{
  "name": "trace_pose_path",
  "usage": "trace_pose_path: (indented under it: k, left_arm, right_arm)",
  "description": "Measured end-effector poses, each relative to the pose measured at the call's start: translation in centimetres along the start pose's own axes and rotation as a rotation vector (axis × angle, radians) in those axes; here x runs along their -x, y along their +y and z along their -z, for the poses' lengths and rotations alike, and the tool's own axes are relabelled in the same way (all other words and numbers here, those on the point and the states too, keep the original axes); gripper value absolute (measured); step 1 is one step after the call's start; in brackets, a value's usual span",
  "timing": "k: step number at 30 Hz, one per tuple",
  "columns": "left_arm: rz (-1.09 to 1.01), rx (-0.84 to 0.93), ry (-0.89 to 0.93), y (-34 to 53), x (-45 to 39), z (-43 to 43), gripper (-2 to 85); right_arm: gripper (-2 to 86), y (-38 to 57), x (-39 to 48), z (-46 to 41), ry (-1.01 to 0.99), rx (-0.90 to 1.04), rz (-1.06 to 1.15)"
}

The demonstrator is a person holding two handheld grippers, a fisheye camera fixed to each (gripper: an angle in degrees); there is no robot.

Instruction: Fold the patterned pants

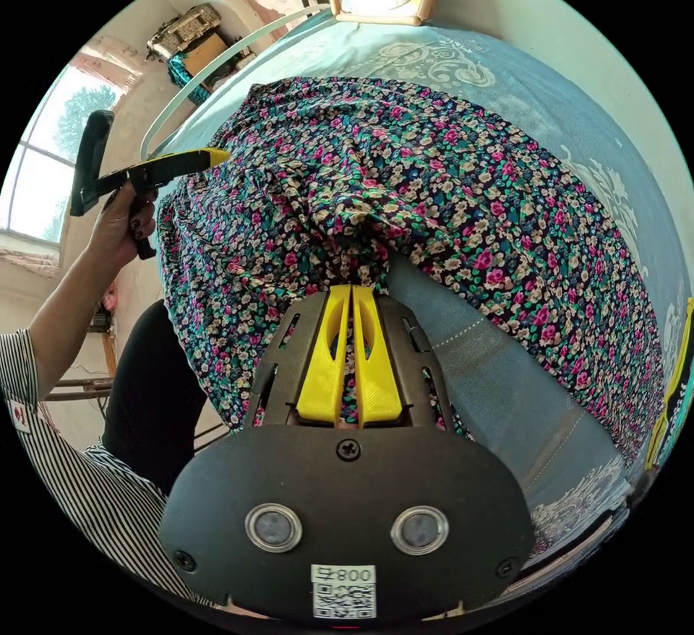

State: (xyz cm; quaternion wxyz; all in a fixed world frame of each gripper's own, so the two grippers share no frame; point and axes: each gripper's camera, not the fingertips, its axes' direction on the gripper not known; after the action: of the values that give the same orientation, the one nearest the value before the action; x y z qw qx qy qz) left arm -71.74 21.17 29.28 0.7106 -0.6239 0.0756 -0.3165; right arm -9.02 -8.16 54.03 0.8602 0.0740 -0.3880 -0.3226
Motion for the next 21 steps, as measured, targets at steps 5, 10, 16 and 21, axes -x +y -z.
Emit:
trace_pose_path:
  k: [5,10,16,21]
  left_arm:
    - [0.157,0.033,-0.070,1.6,3.5,3.3,0.2]
    - [0.156,0.005,-0.082,2.2,3.1,6.0,0.3]
    - [0.109,-0.073,0.055,0.5,2.5,8.5,0.4]
    - [-0.003,-0.122,0.049,-3.8,1.3,10.8,1.4]
  right_arm:
    - [0.1,-0.7,-0.6,1.6,-0.075,-0.007,-0.062]
    - [0.1,-0.9,1.3,4.1,-0.022,-0.101,-0.018]
    - [0.0,-2.3,1.6,2.4,-0.057,0.018,-0.001]
    - [0.0,-2.2,0.9,4.4,-0.068,-0.003,-0.025]
